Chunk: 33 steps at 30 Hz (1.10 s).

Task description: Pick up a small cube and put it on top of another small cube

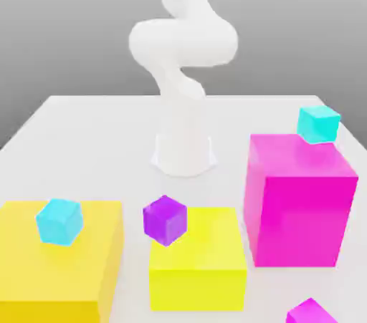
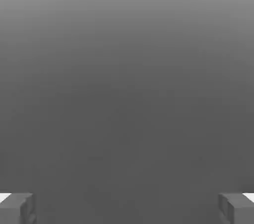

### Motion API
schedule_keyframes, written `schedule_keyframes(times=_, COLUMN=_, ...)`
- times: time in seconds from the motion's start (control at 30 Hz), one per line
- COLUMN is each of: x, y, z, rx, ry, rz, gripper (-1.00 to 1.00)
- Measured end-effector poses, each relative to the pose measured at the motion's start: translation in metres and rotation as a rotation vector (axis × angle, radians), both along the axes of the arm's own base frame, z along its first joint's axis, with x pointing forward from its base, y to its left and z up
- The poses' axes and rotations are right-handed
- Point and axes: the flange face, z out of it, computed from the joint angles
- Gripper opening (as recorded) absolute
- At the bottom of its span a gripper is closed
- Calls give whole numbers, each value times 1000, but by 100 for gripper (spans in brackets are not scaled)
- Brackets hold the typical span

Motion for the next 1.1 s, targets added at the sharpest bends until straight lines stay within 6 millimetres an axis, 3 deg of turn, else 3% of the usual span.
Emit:
schedule_keyframes(times=0.3, x=79, y=27, z=-86, rx=-102, ry=140, rz=387, gripper=0)
schedule_keyframes(times=0.57, x=129, y=66, z=-174, rx=-204, ry=228, rz=715, gripper=0)
schedule_keyframes(times=0.8, x=153, y=107, z=-257, rx=-308, ry=285, rz=1000, gripper=0)
schedule_keyframes(times=1.1, x=163, y=150, z=-361, rx=-468, ry=343, rz=1353, gripper=0)
